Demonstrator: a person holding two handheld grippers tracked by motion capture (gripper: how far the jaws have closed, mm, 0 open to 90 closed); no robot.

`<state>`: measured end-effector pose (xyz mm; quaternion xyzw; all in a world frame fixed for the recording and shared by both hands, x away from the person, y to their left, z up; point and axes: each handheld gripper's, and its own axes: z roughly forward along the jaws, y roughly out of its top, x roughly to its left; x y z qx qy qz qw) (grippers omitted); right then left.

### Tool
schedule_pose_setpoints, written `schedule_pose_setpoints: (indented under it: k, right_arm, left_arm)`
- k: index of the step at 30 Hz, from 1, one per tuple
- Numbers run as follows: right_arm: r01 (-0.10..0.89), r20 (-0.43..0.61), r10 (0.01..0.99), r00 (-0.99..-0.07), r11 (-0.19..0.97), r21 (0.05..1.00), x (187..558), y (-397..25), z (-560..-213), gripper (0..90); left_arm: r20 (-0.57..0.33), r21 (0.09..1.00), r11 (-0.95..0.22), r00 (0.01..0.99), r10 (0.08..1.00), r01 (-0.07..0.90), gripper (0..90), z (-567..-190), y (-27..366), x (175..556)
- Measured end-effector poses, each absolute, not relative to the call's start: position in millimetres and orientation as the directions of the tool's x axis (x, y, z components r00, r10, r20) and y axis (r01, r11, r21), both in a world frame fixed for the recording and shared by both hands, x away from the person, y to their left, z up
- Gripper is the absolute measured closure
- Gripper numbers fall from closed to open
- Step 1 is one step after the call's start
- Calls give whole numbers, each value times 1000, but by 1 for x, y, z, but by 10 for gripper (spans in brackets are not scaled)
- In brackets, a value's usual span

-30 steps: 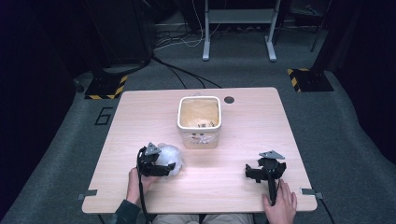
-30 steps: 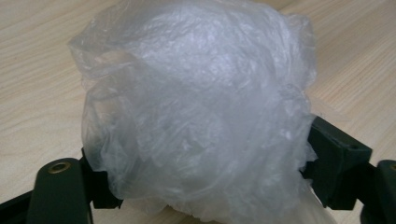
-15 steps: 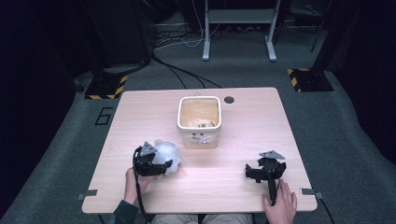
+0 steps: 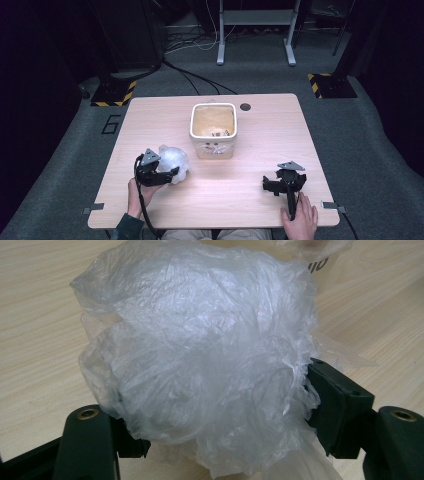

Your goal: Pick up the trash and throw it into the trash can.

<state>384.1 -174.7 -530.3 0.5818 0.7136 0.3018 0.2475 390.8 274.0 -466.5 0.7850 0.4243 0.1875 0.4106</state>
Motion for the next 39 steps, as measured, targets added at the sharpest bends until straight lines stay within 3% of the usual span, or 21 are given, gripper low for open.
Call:
schedule_pose_setpoints:
  k: [39]
  right_arm:
    - [681,-1,980,-200,139,719,384,-175,-530,0]
  left_arm:
    - [59,834,-362,585,809,416,304,-421,276,402]
